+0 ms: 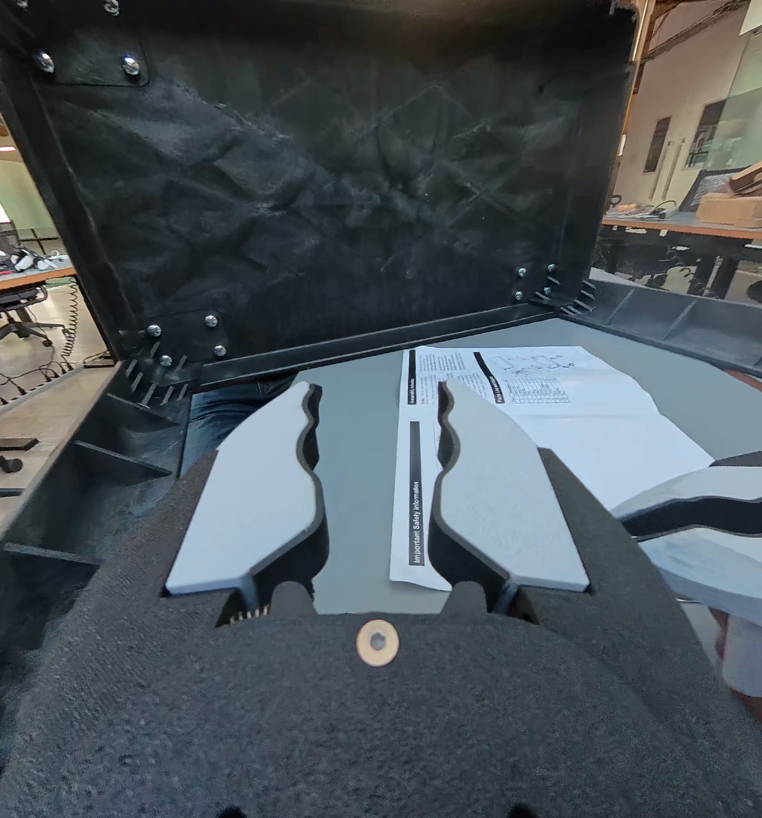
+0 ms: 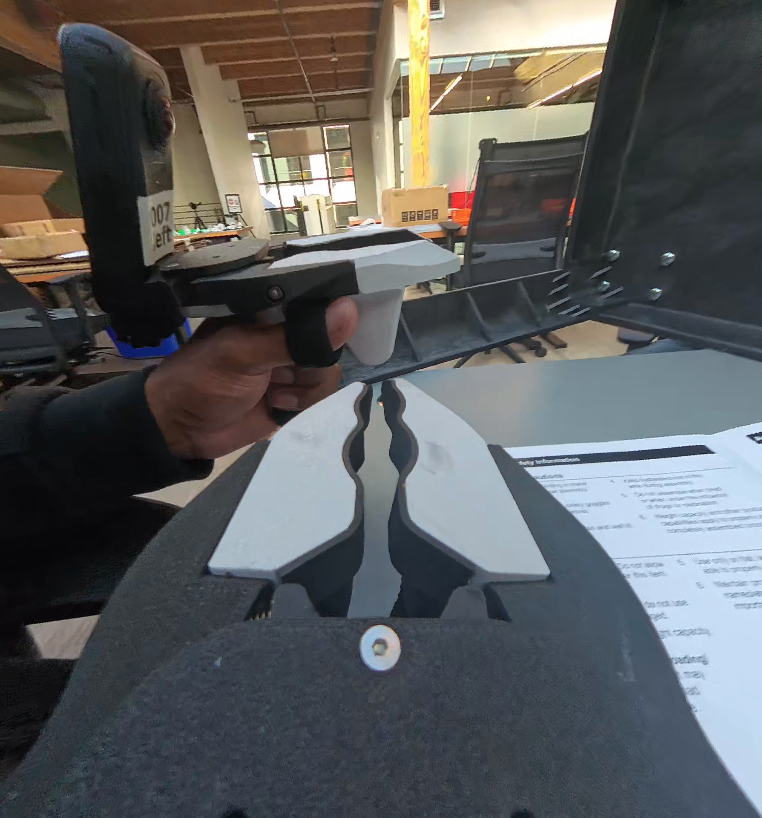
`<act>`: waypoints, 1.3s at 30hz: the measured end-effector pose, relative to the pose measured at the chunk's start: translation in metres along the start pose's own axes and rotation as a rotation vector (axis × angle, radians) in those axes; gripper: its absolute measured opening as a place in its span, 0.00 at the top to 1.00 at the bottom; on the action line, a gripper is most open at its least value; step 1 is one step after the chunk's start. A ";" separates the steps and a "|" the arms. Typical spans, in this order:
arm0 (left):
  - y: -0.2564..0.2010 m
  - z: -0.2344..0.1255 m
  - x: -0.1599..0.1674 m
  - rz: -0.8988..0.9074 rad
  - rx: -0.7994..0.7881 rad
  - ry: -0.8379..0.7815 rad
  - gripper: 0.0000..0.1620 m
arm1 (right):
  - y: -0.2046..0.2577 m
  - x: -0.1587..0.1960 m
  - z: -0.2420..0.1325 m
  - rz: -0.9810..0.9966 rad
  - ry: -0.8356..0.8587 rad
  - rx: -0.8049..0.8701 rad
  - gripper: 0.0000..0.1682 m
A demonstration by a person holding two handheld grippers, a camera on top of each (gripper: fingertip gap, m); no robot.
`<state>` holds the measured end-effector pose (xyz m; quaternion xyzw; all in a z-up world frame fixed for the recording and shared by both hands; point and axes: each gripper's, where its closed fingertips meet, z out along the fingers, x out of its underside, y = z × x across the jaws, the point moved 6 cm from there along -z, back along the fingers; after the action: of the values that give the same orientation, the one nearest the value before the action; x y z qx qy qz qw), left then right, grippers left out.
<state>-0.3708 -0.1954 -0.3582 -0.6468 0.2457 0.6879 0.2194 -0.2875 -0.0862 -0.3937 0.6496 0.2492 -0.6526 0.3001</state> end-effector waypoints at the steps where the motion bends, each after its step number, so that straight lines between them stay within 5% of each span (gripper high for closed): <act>1: -0.001 0.005 0.002 -0.019 0.011 0.010 0.68 | -0.003 -0.001 0.004 -0.022 -0.010 0.025 0.97; 7: 0.003 0.028 0.035 -0.086 0.156 0.073 0.68 | -0.063 -0.051 0.039 -0.133 -0.126 0.347 0.98; 12: 0.005 0.028 0.040 -0.356 0.379 0.130 0.68 | -0.151 -0.153 0.158 -0.485 -0.108 0.514 0.85; 14: -0.012 0.020 0.043 -0.388 0.518 0.175 0.68 | -0.186 -0.183 0.213 -0.705 -0.129 0.560 0.87; 17: -0.045 0.001 0.045 -0.329 0.720 0.250 0.67 | -0.243 -0.211 0.289 -0.998 -0.029 0.659 0.89; 20: -0.069 -0.018 0.046 -0.207 0.896 0.270 0.67 | -0.283 -0.225 0.336 -1.074 0.055 0.705 0.89; 26: -0.077 -0.037 0.050 -0.101 1.091 0.284 0.67 | -0.304 -0.245 0.380 -1.150 0.110 0.747 0.89; 39: -0.054 -0.042 0.053 -0.097 1.085 0.316 0.67 | -0.323 -0.241 0.403 -1.072 0.213 0.828 0.86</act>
<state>-0.3081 -0.1806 -0.4161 -0.5470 0.5640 0.3470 0.5122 -0.8058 -0.1328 -0.1611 0.5582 0.2943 -0.6851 -0.3638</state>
